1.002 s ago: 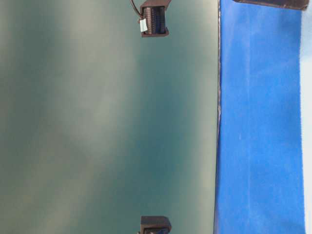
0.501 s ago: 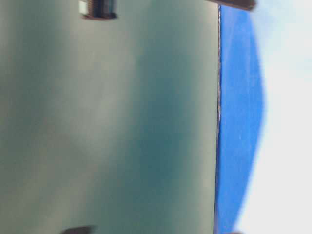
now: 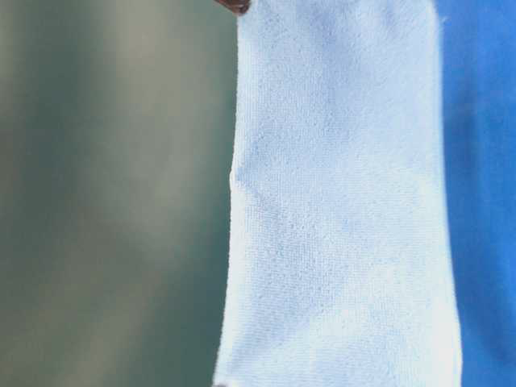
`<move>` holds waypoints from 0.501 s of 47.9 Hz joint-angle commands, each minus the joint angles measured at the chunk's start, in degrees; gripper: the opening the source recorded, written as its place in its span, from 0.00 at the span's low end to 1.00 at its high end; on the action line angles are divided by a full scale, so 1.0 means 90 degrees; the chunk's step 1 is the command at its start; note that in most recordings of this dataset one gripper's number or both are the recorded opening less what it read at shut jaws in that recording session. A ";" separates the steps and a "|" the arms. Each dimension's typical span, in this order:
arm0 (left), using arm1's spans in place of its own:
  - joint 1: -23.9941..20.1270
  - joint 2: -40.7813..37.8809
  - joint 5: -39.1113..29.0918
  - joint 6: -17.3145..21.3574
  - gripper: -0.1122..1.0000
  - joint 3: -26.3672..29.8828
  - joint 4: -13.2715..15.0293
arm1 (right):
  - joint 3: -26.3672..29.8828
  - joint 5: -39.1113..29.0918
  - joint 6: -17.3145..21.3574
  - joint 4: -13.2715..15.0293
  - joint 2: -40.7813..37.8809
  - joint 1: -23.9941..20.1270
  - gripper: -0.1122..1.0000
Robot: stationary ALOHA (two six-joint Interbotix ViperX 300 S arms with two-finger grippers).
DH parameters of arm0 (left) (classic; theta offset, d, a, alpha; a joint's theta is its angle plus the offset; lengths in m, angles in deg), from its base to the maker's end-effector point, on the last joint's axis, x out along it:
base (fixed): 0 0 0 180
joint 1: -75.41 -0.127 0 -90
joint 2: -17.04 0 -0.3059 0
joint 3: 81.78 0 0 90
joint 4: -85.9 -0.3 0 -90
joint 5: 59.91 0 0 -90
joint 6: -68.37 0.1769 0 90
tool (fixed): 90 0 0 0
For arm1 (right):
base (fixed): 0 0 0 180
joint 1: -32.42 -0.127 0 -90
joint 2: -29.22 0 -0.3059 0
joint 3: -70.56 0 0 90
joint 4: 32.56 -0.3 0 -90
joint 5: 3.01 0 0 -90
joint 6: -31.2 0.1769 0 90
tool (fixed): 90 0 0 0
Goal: Fold the light blue towel.
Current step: 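Rotate the held towel a quarter turn, left gripper swinging down, right up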
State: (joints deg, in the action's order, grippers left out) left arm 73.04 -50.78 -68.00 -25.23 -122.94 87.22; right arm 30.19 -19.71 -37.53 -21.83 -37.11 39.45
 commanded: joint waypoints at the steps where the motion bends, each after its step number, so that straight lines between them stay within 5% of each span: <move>1: 0.0000 0.0078 0.0195 0.0000 0.11 0.0146 -0.0010 | 0.0127 0.0010 0.0010 0.0049 0.0068 0.0000 0.11; 13: 0.0264 -0.0244 0.0312 -0.0029 0.11 0.0293 -0.0010 | 0.0146 0.0020 0.0010 0.0215 -0.0029 0.0254 0.11; 24: 0.1084 -0.0879 0.0791 -0.0029 0.11 0.0664 -0.0010 | 0.0371 0.0176 0.0010 0.0488 -0.0518 0.1162 0.11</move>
State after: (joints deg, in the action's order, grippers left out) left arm 80.51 -57.11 -62.72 -25.49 -119.69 87.22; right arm 31.25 -19.27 -37.53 -18.40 -40.54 47.54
